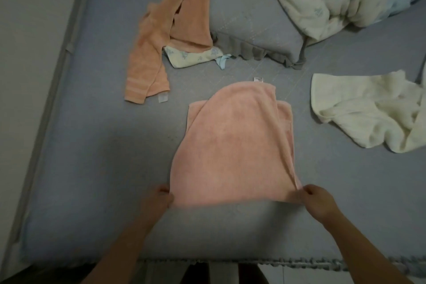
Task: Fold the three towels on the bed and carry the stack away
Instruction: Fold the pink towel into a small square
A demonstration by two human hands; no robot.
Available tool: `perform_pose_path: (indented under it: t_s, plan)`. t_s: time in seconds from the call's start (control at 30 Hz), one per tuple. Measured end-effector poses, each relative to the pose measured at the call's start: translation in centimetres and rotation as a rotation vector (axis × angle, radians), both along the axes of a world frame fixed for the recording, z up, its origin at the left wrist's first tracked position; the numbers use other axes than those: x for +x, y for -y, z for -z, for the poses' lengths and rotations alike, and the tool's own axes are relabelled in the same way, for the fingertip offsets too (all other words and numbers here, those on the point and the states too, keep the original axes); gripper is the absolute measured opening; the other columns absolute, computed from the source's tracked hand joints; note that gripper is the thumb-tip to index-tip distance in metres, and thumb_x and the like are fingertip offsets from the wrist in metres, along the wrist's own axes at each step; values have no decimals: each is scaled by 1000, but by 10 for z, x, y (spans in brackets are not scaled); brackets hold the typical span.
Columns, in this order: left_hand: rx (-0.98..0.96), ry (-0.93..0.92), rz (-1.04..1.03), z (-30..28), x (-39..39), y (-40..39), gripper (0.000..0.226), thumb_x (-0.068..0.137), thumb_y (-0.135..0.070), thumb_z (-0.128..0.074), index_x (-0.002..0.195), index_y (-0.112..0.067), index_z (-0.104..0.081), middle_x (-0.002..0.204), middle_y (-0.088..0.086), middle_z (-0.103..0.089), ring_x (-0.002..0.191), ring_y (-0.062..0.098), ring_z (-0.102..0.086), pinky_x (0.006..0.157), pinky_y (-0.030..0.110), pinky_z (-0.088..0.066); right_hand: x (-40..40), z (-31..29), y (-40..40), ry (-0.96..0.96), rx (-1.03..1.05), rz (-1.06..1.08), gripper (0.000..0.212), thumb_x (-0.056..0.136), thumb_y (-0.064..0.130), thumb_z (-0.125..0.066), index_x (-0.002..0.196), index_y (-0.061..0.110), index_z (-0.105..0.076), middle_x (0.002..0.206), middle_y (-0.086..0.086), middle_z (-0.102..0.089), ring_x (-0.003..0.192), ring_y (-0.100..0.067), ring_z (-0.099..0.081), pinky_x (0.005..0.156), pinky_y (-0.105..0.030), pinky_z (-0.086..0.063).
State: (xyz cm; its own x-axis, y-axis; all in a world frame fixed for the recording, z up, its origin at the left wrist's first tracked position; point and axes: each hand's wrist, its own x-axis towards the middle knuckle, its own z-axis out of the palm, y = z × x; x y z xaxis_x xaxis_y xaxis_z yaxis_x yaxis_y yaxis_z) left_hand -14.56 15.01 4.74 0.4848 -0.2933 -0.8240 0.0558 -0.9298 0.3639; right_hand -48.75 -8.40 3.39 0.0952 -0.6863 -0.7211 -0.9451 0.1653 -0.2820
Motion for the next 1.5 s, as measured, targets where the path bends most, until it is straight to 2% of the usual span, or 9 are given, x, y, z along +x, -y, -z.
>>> perform_pose_path:
  t_s: [0.17,0.4,0.6,0.8,0.93,1.07,1.17,1.33,1.5]
  plan:
    - [61,-121,295,21,-16,-10,16,76,-6,-61,63,-15,-58,65,4,-58,60,14,-54,51,20,-40,-6,23,-29,-117,75,-19,28,88,41,-61,93,13,-61,92,-10,-68,75,-23,-55,66,-31,-39]
    - [-184,150,-161,44,12,75,34,82,-4,-69,112,-7,-52,97,9,-58,80,19,-57,61,20,-43,56,24,16,111,-119,33,42,88,28,-62,125,9,-57,118,-14,-65,107,-32,-60,82,-30,-40]
    - [-278,243,-64,71,39,144,50,84,-26,-71,128,-12,-52,102,5,-59,93,23,-60,81,34,-49,118,35,65,284,-177,159,63,88,33,-62,143,13,-39,133,-9,-57,118,-30,-56,96,-37,-42]
    - [-456,290,447,54,8,143,38,82,-15,-63,118,-28,-61,66,-13,-49,62,2,-48,64,21,-41,117,36,76,305,-203,153,13,84,29,-57,84,18,-64,73,2,-63,70,-20,-60,65,-33,-47]
    - [-632,358,832,51,-10,128,24,83,-19,-56,101,-28,-70,70,-24,-46,66,-1,-43,72,18,-39,64,36,67,180,-177,245,22,80,28,-67,66,13,-59,61,-5,-60,61,-26,-56,56,-35,-43]
    - [-482,564,122,68,10,152,19,84,-1,-55,94,-15,-63,91,6,-60,70,5,-48,70,26,-39,34,42,69,100,-62,238,26,78,32,-76,81,8,-66,77,-11,-69,73,-31,-64,67,-41,-50]
    - [-357,362,27,70,31,172,10,91,-11,-53,97,-9,-61,94,12,-65,83,27,-60,78,37,-49,50,47,83,174,-79,256,28,78,35,-73,95,15,-66,88,-3,-69,82,-24,-64,74,-40,-52]
    - [-386,84,524,64,7,174,21,87,4,-51,107,-1,-59,88,7,-54,86,21,-51,73,33,-42,96,48,103,230,-155,366,47,84,36,-62,124,14,-58,109,-2,-63,100,-24,-60,94,-45,-50]
    - [-311,-218,478,66,1,158,88,77,-17,-75,147,-39,-26,95,-9,-55,70,0,-58,64,11,-45,93,46,97,229,-130,327,30,88,34,-60,97,6,-63,96,-14,-68,88,-33,-62,83,-48,-53]
